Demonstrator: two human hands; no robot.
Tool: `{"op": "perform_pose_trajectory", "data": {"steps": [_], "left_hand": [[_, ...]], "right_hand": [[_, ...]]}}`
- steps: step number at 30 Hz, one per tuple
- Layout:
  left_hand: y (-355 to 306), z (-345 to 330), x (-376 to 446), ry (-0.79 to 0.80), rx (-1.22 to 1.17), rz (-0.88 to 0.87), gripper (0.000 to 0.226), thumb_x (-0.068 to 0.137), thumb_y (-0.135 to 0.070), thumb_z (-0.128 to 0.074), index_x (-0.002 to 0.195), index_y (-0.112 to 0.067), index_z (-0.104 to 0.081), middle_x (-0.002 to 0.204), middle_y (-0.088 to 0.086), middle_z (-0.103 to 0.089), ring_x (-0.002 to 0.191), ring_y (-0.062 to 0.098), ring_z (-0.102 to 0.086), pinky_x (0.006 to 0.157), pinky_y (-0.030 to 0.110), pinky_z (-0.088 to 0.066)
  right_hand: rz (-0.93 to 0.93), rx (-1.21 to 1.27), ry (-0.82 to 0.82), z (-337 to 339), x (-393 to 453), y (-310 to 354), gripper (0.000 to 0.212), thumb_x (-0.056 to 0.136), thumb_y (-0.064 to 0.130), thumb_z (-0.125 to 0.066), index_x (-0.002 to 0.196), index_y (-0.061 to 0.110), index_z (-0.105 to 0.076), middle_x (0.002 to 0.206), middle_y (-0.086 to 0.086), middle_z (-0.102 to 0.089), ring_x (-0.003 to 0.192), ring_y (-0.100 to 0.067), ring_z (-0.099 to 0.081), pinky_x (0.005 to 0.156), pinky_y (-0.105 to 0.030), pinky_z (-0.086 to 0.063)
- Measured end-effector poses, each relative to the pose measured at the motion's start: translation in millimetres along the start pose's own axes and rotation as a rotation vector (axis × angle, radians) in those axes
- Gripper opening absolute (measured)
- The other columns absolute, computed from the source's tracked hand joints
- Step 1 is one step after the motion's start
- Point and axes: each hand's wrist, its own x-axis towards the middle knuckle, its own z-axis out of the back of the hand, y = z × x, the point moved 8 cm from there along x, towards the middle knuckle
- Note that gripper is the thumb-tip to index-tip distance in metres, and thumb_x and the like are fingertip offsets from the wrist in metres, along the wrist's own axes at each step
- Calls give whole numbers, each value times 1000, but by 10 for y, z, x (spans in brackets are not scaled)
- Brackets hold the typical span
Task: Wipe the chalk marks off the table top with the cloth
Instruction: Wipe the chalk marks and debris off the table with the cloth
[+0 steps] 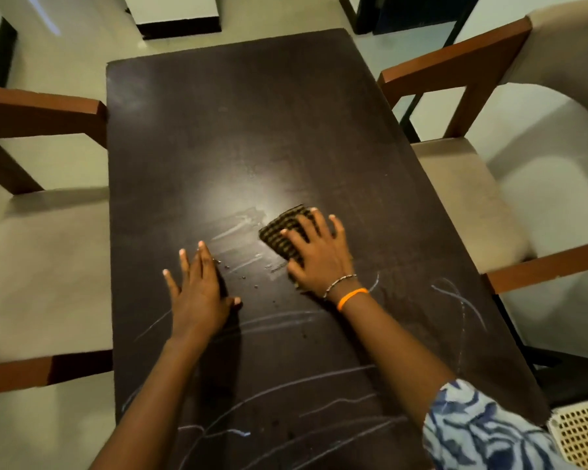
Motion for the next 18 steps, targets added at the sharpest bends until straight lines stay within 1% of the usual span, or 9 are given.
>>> {"op": "perform_pose_trajectory", "data": {"steps": [1, 3, 5, 7, 9, 12, 15, 16, 18], "left_hand": [[98, 28, -9, -7, -4, 18, 106, 82, -34, -66, 147, -5, 13, 159, 9, 6, 144, 28, 19, 113, 52, 12], [262, 57, -29, -23, -24, 54, 100, 85, -34, -63, 147, -4, 10, 159, 10, 5, 144, 29, 17, 114, 53, 10], [424, 60, -57, -26, -58, 99, 99, 85, -33, -63, 147, -4, 8, 159, 10, 3, 145, 28, 16, 114, 53, 10], [523, 36, -88, -23, -88, 133, 100, 84, -34, -63, 147, -4, 8, 159, 9, 3, 145, 28, 16, 114, 52, 11], [587, 22, -122, -19, -95, 148, 99, 85, -35, -63, 147, -4, 7, 159, 9, 4, 145, 27, 15, 114, 52, 10], [753, 21, -178, -29, -112, 170, 88, 90, -26, -56, 147, -3, 6, 159, 9, 4, 145, 28, 15, 115, 52, 9], [959, 60, -215, -69, -118, 210, 80, 90, -10, -50, 148, -3, 5, 159, 9, 4, 145, 28, 14, 115, 53, 9], [1036, 84, -232, -76, -111, 231, 80, 90, -10, -50, 148, -3, 4, 159, 9, 4, 146, 28, 14, 115, 52, 9], [1173, 130, -246, -87, -109, 246, 78, 91, -13, -50, 149, -5, 2, 159, 10, 1, 146, 29, 12, 115, 52, 7]], "right_hand": [[-58, 7, -12, 31, 50, -203, 60, 68, 45, -39, 119, 22, -59, 135, -12, -53, 132, -36, -40, 108, -48, -18], [-220, 40, -27, 74, 60, -586, 61, 73, 41, -41, 130, 22, -51, 147, -12, -38, 139, -37, -27, 110, -54, -20], [-364, 64, -40, 81, 22, -770, 61, 80, 34, -48, 139, 24, -40, 154, -11, -24, 142, -37, -16, 110, -54, -24], [-444, 63, -53, 73, 9, -732, 61, 85, 29, -50, 143, 25, -33, 156, -12, -19, 143, -38, -9, 111, -53, -26], [-461, 64, -42, 35, 49, -484, 61, 87, 30, -50, 145, 26, -30, 156, -11, -17, 144, -37, -6, 113, -53, -23], [-370, 90, -13, -97, 177, 210, 62, 85, 31, -49, 144, 27, -31, 156, -14, -17, 143, -39, -8, 114, -54, -19], [-221, 133, -12, -224, 255, 1123, 66, 76, 35, -49, 140, 28, -38, 152, -17, -28, 140, -42, -20, 110, -55, -25], [-153, 158, 0, -272, 243, 1448, 66, 73, 36, -49, 139, 28, -41, 150, -17, -32, 139, -42, -23, 109, -56, -28], [-8, 178, 43, -345, 161, 2016, 65, 72, 39, -42, 136, 29, -45, 148, -16, -37, 138, -39, -29, 107, -54, -30]]}}
